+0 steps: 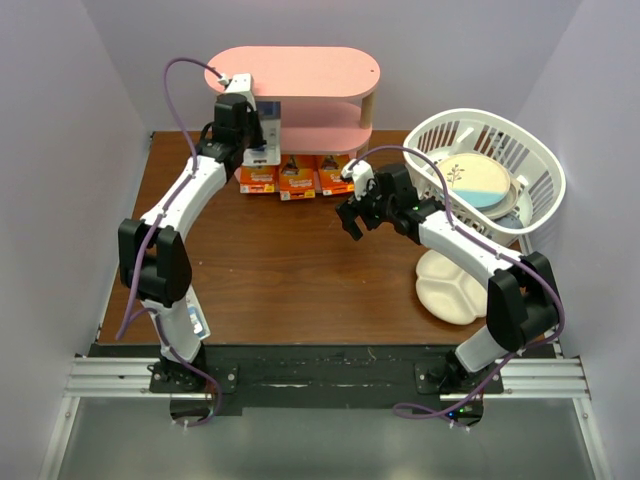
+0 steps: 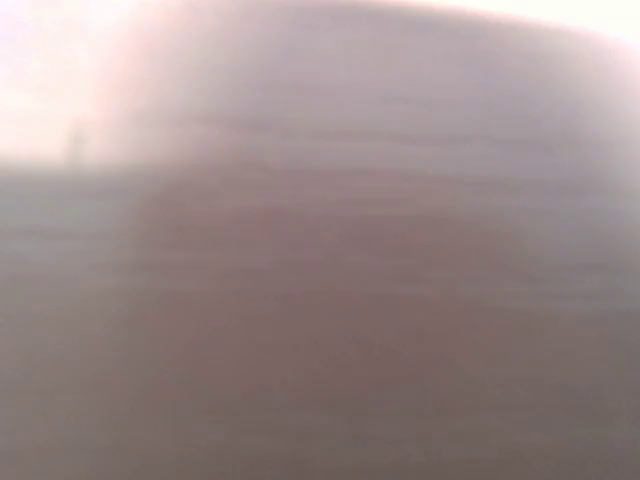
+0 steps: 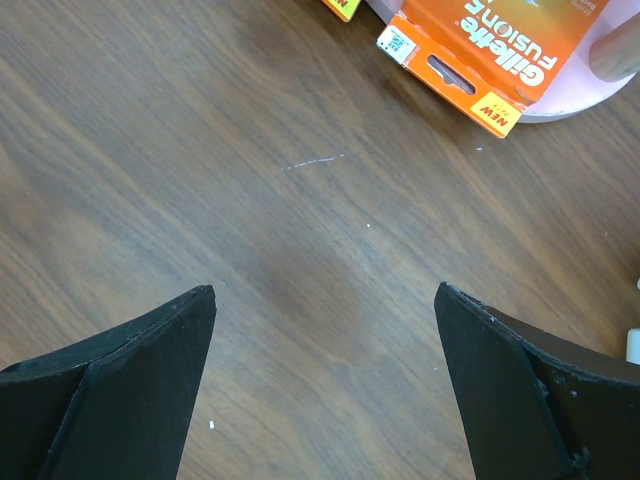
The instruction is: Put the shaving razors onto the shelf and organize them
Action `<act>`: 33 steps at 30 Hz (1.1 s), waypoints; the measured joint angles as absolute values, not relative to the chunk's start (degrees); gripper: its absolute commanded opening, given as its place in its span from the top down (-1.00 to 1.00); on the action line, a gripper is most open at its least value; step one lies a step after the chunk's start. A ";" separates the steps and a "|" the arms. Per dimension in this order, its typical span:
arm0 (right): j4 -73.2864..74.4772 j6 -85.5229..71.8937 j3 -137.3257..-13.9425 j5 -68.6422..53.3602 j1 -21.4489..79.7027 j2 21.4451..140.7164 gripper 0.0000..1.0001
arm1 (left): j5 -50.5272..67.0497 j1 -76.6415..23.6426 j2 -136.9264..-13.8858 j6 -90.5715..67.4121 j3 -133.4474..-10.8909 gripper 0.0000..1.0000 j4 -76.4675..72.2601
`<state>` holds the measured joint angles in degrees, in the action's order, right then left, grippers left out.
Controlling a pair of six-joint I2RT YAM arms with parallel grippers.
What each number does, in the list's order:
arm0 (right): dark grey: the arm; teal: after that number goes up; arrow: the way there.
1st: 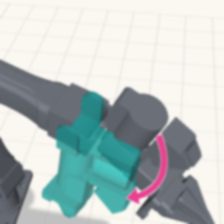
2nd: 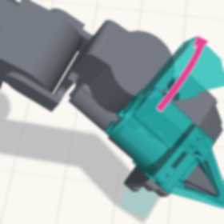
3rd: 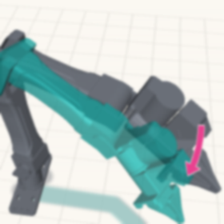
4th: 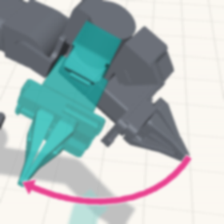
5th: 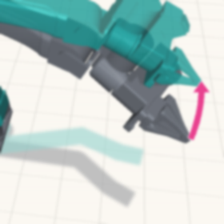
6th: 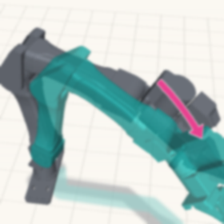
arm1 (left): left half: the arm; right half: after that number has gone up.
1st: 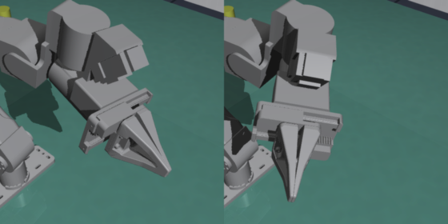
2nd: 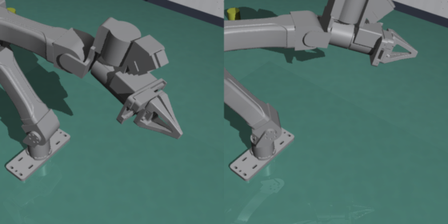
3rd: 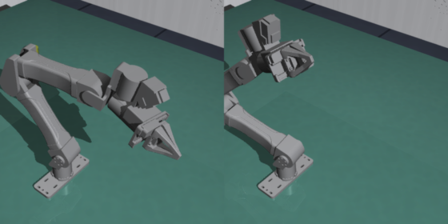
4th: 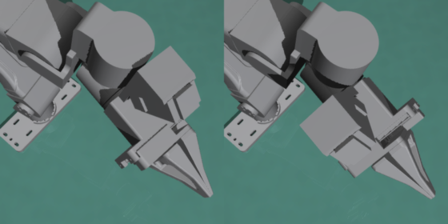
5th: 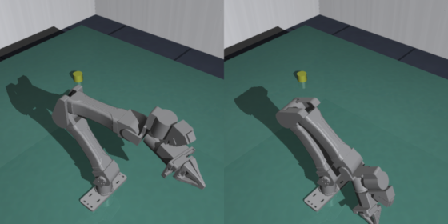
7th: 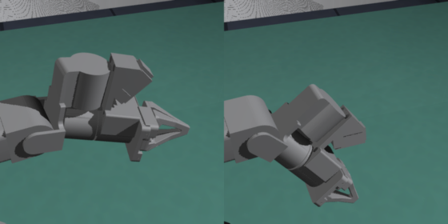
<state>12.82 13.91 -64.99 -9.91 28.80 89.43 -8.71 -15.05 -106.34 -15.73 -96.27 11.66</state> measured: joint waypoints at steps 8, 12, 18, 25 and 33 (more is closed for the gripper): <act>12.82 13.93 -64.99 -9.93 28.80 89.43 -0.91 | -7.86 -15.09 -106.34 -15.92 -96.27 0.29 11.62; 12.82 13.93 -64.99 -9.93 28.80 89.43 -0.91 | -7.73 -15.14 -105.84 -15.92 -96.18 0.28 12.21; 12.80 14.06 -64.99 -9.89 28.80 89.43 -0.92 | -4.82 -15.14 -92.18 -15.11 -84.86 0.39 11.55; 12.78 14.13 -64.99 -9.80 28.80 89.43 -0.42 | -0.12 -15.14 -70.35 -10.07 -69.54 1.00 7.22; 12.51 13.54 -64.99 -9.98 28.80 89.43 0.80 | 5.80 -15.14 -79.40 -8.93 -69.25 1.00 14.83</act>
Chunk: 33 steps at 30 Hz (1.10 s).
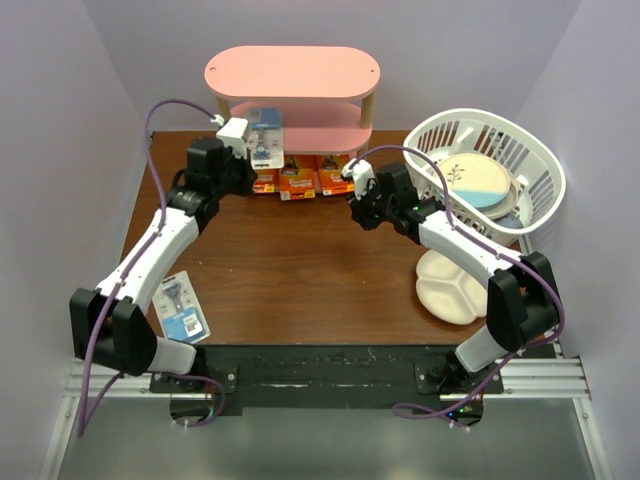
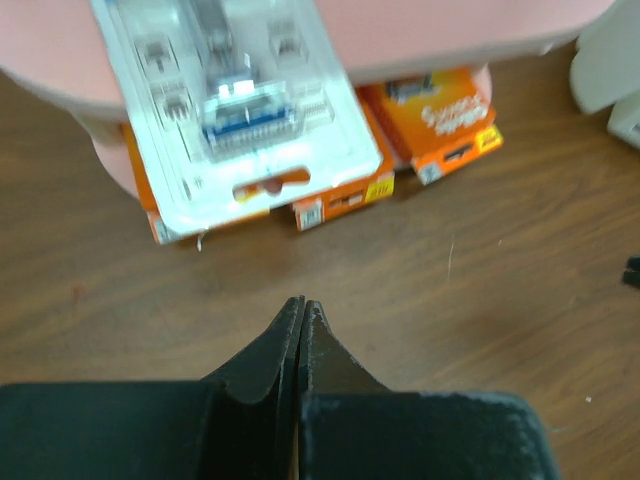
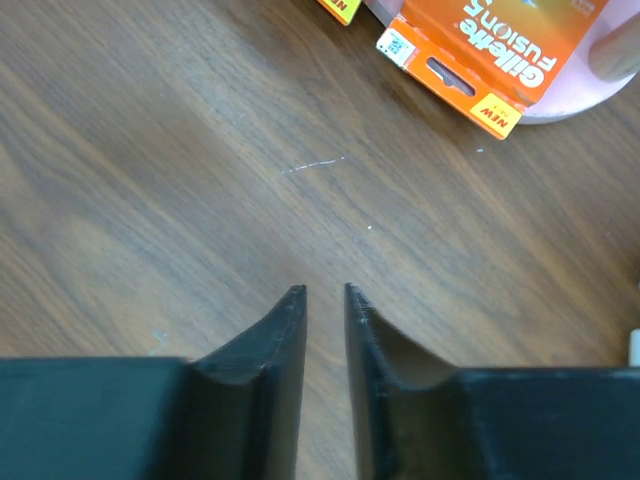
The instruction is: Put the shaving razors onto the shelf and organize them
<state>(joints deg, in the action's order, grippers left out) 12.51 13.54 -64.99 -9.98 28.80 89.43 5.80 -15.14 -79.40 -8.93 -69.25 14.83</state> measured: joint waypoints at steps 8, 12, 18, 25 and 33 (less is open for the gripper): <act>12.38 12.86 -64.86 -9.87 28.80 89.43 0.99 | 5.78 -15.14 -84.01 -9.89 -69.95 1.00 15.51; 12.36 12.88 -64.29 -9.74 28.80 89.43 0.99 | 5.65 -15.14 -87.55 -9.93 -72.60 1.00 14.13; 12.14 12.86 -64.16 -9.47 28.80 89.62 0.99 | 5.43 -15.14 -92.40 -9.91 -75.70 1.00 13.43; 11.57 12.86 -63.90 -8.51 28.69 89.65 0.96 | 3.81 -15.14 -95.18 -9.85 -78.83 1.00 12.69; 11.07 12.86 -63.64 -8.45 28.42 91.26 0.94 | 1.85 -15.14 -96.36 -9.34 -80.47 1.00 10.83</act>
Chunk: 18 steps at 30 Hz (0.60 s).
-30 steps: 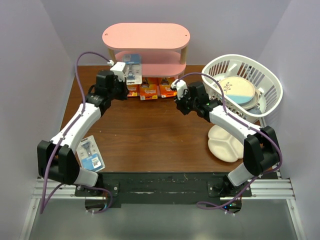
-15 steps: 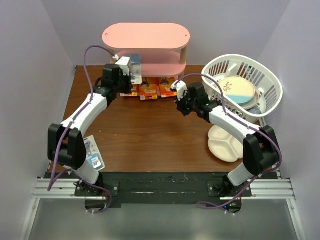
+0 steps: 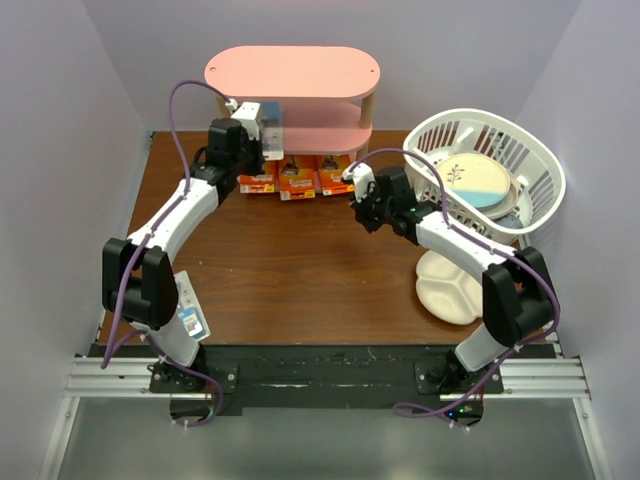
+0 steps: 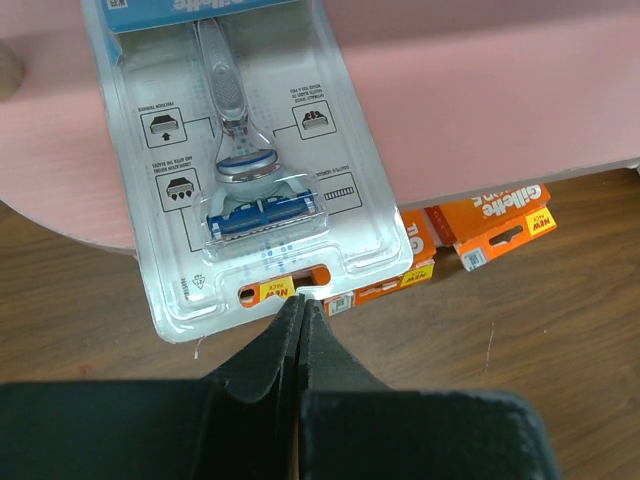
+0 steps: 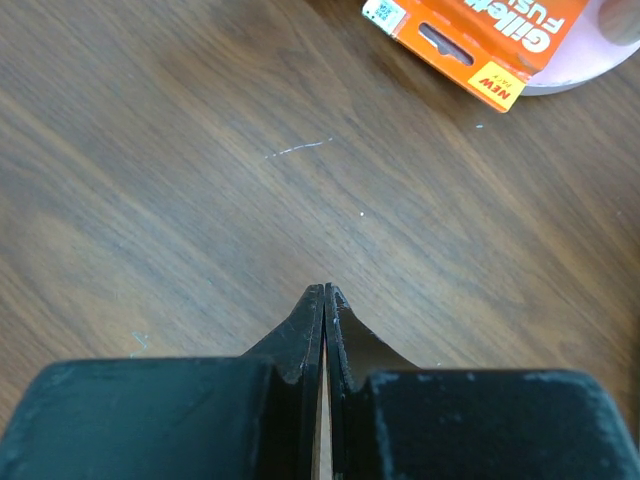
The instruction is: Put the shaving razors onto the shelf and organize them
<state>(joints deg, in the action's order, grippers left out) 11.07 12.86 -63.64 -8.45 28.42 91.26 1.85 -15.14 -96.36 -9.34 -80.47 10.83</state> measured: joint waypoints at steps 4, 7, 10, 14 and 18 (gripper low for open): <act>11.07 12.86 -63.64 -8.45 28.42 92.05 0.93 | 1.63 -15.14 -97.21 -9.23 -80.64 1.00 9.72; 11.07 12.86 -63.64 -8.45 28.42 92.51 0.92 | 1.32 -15.14 -98.24 -8.91 -81.28 1.00 8.88; 11.09 12.86 -63.64 -8.45 28.42 92.64 0.91 | 1.10 -15.14 -99.11 -8.36 -81.56 1.00 7.31; 11.09 12.86 -63.66 -8.47 28.42 92.64 0.78 | 0.99 -15.14 -99.53 -7.64 -81.56 1.00 6.31; 11.18 12.95 -63.75 -8.45 28.42 92.64 0.32 | 1.10 -15.14 -99.24 -6.28 -81.84 0.53 6.96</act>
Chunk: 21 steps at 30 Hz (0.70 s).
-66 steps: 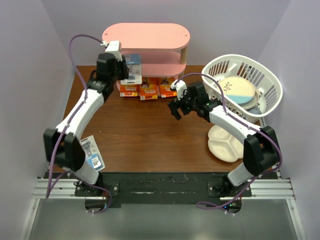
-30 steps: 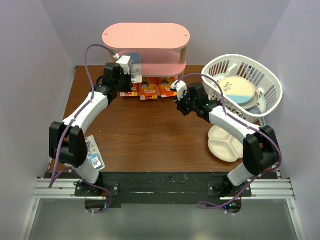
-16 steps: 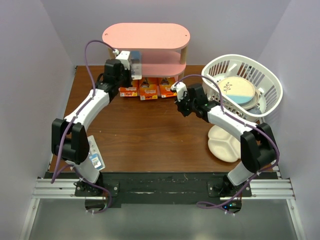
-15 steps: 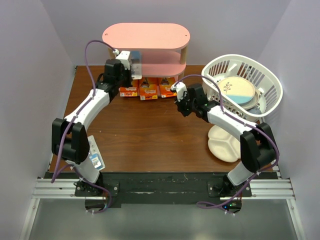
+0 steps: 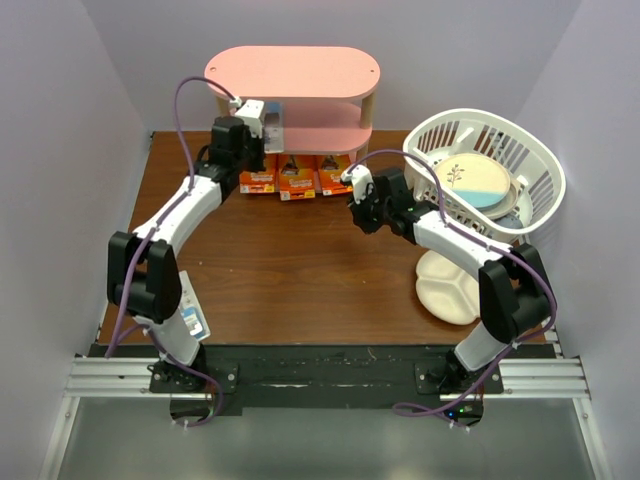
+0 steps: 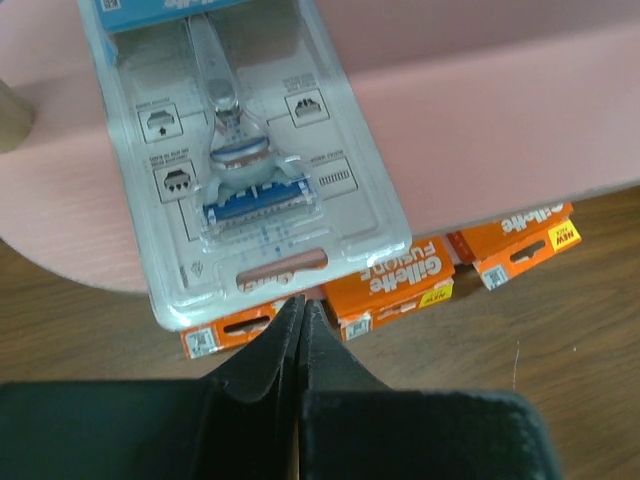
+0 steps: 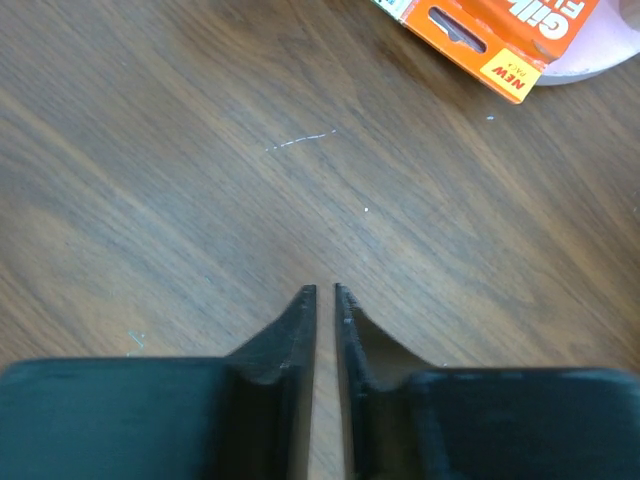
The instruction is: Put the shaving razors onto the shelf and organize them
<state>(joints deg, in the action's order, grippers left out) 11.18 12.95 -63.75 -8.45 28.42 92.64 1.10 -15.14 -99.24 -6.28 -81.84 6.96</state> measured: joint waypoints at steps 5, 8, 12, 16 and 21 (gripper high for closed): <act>11.79 13.37 -64.95 -9.10 28.42 92.66 -0.56 | 0.51 -14.98 -90.08 -2.83 -75.79 -0.26 12.49; 12.01 13.78 -65.84 -10.07 28.42 92.73 -0.98 | -2.50 -13.17 -78.81 0.23 -70.11 -0.29 18.04; 12.97 14.22 -66.89 -12.34 28.42 93.36 -0.97 | -6.79 -3.11 -69.67 5.48 -68.73 -0.22 26.17; 15.70 14.44 -67.46 -15.92 28.42 93.76 -0.97 | -8.32 7.22 -67.99 10.31 -63.13 -0.12 32.40; 21.82 15.29 -69.78 -17.69 28.84 93.76 -0.97 | -8.19 13.56 -69.63 13.89 -49.65 0.02 40.27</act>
<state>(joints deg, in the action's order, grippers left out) 21.82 15.29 -69.78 -17.69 28.84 93.76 -8.19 13.56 -69.63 13.89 -49.65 40.27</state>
